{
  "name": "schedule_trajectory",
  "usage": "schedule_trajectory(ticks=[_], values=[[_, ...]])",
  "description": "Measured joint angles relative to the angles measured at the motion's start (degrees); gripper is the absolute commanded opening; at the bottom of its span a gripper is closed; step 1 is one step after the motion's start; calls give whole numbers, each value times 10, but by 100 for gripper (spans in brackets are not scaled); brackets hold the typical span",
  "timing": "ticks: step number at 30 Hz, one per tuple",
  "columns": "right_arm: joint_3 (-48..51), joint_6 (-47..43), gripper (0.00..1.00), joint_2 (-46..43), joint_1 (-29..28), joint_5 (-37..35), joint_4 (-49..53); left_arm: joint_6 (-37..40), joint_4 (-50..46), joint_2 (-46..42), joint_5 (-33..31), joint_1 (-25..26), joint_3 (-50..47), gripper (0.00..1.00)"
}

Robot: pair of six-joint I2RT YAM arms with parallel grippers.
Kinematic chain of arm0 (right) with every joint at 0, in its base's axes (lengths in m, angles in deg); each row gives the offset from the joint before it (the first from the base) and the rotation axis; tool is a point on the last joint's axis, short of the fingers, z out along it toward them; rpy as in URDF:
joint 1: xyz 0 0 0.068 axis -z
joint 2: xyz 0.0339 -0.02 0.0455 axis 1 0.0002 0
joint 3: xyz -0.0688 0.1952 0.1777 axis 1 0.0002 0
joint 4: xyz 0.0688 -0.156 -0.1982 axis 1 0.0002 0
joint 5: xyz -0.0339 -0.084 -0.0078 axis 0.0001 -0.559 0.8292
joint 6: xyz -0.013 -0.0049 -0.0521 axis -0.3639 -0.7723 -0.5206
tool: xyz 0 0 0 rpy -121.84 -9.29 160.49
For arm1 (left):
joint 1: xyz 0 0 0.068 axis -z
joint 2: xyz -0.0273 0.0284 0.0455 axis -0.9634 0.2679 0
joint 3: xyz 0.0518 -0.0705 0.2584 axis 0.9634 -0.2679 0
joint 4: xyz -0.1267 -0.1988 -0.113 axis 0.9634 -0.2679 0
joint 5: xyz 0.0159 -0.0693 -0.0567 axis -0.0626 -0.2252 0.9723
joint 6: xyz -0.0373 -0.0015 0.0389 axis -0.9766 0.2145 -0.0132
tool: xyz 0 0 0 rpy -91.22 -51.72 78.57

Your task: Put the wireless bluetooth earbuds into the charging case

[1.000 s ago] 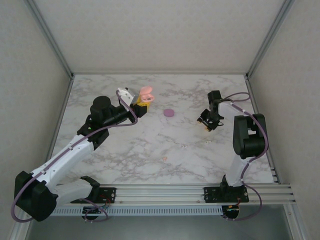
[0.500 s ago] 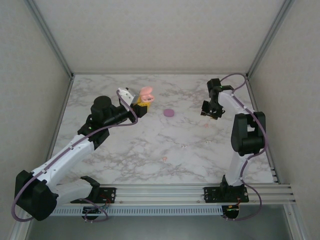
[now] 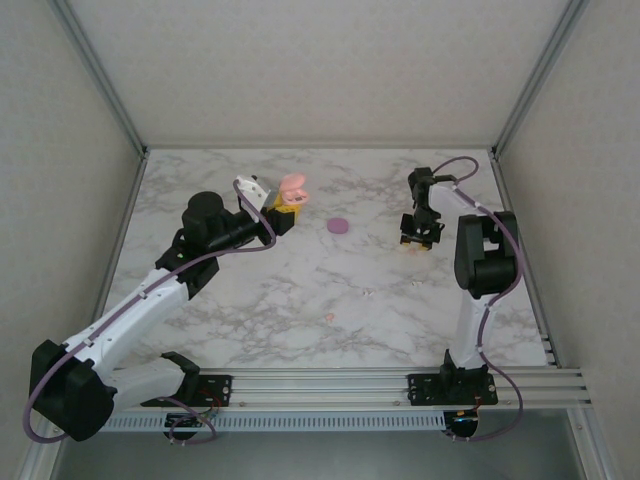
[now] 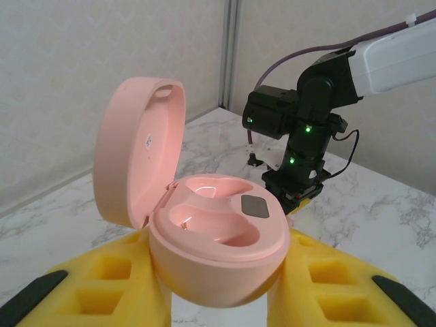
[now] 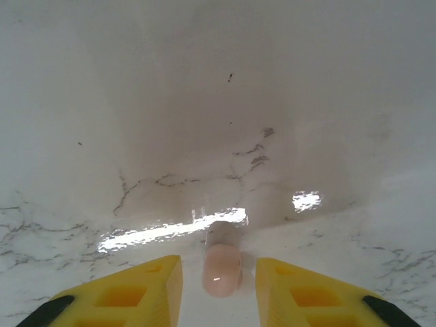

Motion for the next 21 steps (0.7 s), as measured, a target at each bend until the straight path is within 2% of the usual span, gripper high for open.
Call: schedule_trajectory(ticks=[21], values=[[-7, -13, 22, 27, 0, 0, 5, 0, 0, 4, 0, 0, 0, 25]])
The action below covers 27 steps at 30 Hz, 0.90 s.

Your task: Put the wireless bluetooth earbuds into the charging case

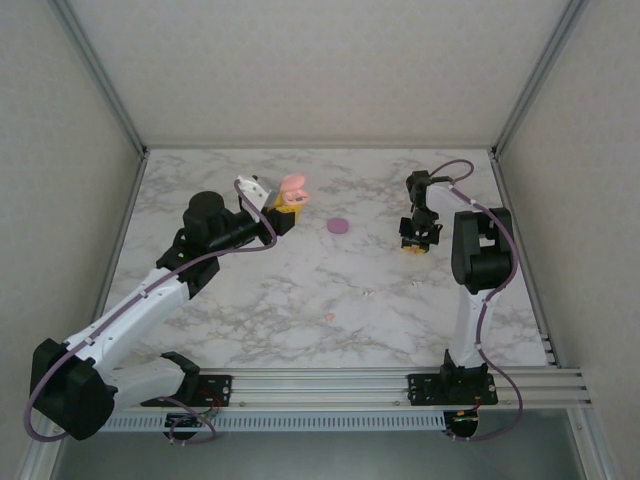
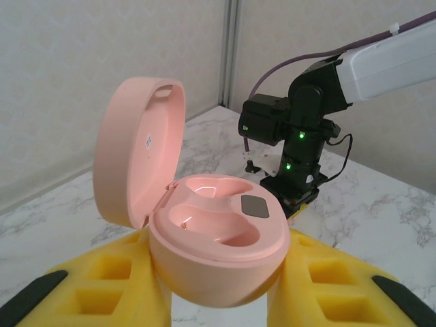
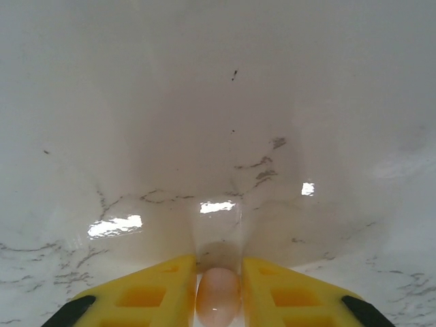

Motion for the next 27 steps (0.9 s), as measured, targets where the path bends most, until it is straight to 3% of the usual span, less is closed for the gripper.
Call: schedule_trajectory(ticks=[3, 11, 15, 21, 27], values=[[1, 0, 17, 0, 0, 0, 0, 0, 0, 0, 0, 0, 0, 25], [28, 9, 16, -39, 0, 49, -14, 0, 0, 3, 0, 0, 0, 25], [62, 40, 16, -146, 0, 149, -41, 0, 2, 16, 0, 0, 0, 25], [106, 168, 15, -329, -7, 374, -182, 7, 33, 53, 11, 0, 0, 25], [104, 282, 17, -369, -68, 508, -298, 13, 82, 106, 38, 0, 2, 25]])
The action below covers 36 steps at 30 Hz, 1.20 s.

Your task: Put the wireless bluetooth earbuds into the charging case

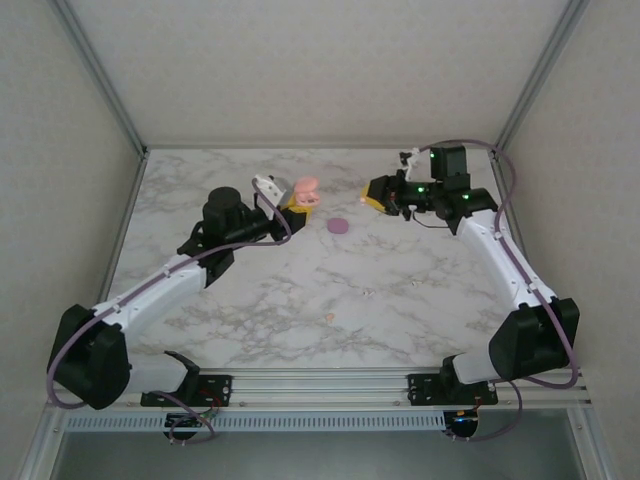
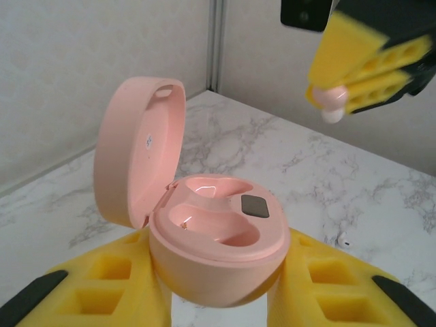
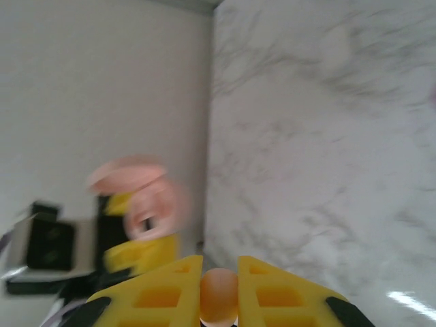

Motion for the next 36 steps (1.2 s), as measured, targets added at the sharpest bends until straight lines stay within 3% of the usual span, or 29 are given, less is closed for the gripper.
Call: schedule_trajectory(ticks=[8, 18, 36], values=[[-30, 85, 17, 17, -83, 43, -95, 19, 31, 32, 21, 5, 20, 25], [-54, 110, 18, 55, -127, 26, -145, 35, 35, 32, 45, 17, 29, 25], [-55, 89, 17, 51, -134, -56, -118, 21, 42, 31, 48, 19, 30, 25]])
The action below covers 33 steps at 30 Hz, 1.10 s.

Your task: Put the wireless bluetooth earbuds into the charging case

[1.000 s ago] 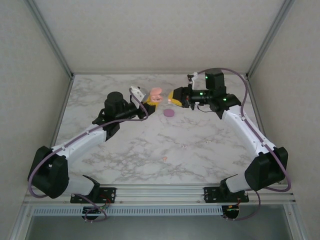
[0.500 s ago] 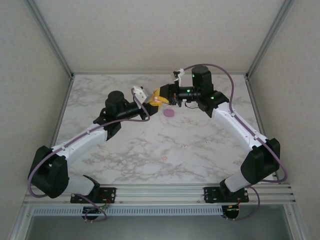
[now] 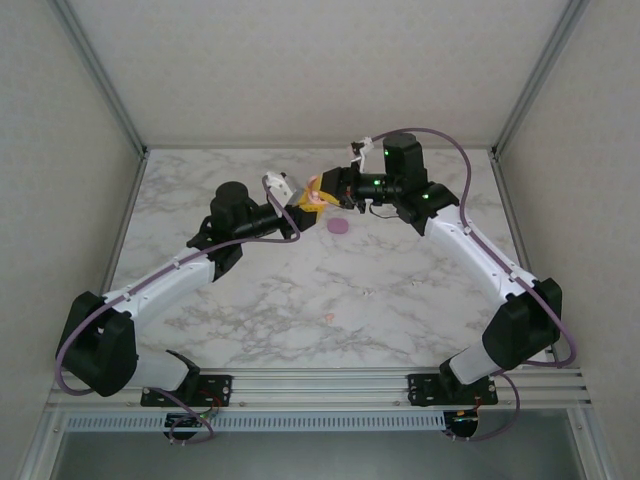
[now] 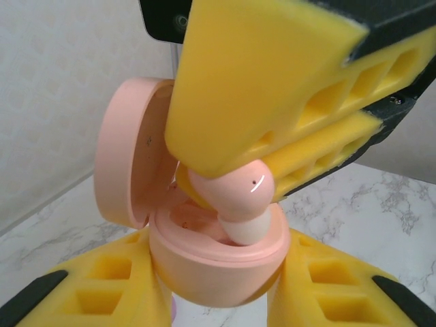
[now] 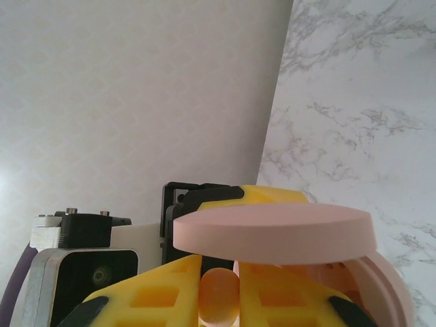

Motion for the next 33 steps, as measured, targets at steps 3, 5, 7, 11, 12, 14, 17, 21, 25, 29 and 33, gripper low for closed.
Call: schedule_trajectory(ticks=[3, 5, 7, 11, 12, 14, 17, 21, 25, 29, 33], values=[[0, -1, 17, -2, 0, -2, 1, -10, 5, 0, 0, 0, 0, 25], [0, -1, 18, -2, 0, -2, 0, -16, 7, 0, 0, 0, 0, 25], [0, -1, 18, -2, 0, -2, 0, -21, 8, 0, 0, 0, 0, 25], [0, -3, 18, -2, 0, -3, 1, -26, 8, 0, 0, 0, 0, 25], [0, -3, 19, -2, 0, -3, 1, -27, 8, 0, 0, 0, 0, 25], [0, -4, 19, -2, -1, -3, 2, -28, 8, 0, 0, 0, 0, 25], [-8, -9, 20, -2, -2, -4, 16, -27, 8, 0, 3, 0, 0, 25], [-24, -19, 21, 0, -7, -10, 42, -27, 10, 0, 5, 0, 0, 25], [-37, -26, 21, 5, -12, -17, 61, -27, 11, -1, 4, 0, 0, 25], [-47, -36, 22, 7, -14, -23, 78, -27, 11, -1, 4, 0, 0, 25], [-62, -49, 21, 11, -19, -39, 105, -27, 10, -1, 5, 0, 0, 25]])
